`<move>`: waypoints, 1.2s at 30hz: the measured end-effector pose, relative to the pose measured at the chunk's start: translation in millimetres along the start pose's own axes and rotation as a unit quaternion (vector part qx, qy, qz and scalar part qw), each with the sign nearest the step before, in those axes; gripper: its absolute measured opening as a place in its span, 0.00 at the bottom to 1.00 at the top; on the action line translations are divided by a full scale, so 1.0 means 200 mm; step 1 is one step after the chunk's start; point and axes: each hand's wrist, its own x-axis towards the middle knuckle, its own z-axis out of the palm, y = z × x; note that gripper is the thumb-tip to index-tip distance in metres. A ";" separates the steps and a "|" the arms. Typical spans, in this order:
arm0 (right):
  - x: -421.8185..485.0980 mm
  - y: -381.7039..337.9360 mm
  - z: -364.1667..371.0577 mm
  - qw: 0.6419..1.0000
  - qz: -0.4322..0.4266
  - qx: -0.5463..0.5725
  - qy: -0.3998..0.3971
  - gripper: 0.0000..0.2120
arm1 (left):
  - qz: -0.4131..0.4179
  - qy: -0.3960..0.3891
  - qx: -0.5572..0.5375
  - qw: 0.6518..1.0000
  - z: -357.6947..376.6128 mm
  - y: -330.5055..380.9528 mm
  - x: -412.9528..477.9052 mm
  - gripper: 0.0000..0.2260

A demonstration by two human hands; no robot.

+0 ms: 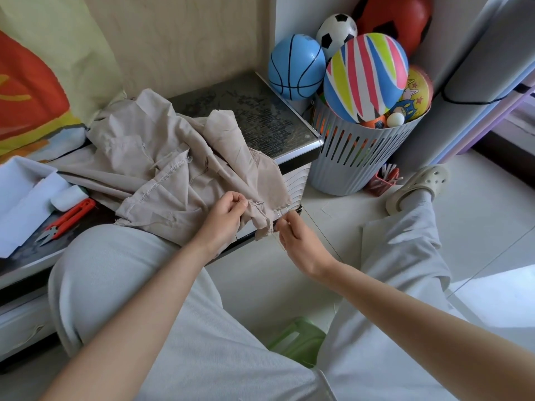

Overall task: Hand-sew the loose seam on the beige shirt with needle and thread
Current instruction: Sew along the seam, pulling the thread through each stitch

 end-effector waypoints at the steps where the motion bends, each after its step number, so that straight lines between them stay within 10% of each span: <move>1: -0.01 0.03 -0.01 0.999 0.017 -0.048 0.001 0.13 | -0.002 0.005 -0.007 1.000 0.00 0.00 0.00 0.09; 8: -0.04 0.24 -0.10 0.964 0.172 -0.197 -0.036 0.15 | 0.009 0.001 -0.012 1.000 -0.02 -0.04 0.02 0.10; 19: 0.07 -0.07 0.01 0.999 -0.013 -0.026 0.034 0.04 | 0.038 -0.025 0.014 0.999 -0.01 -0.03 -0.01 0.08; 36: 0.02 0.15 0.00 0.962 0.046 -0.254 -0.091 0.10 | 0.034 -0.036 -0.002 0.999 -0.01 -0.01 0.00 0.09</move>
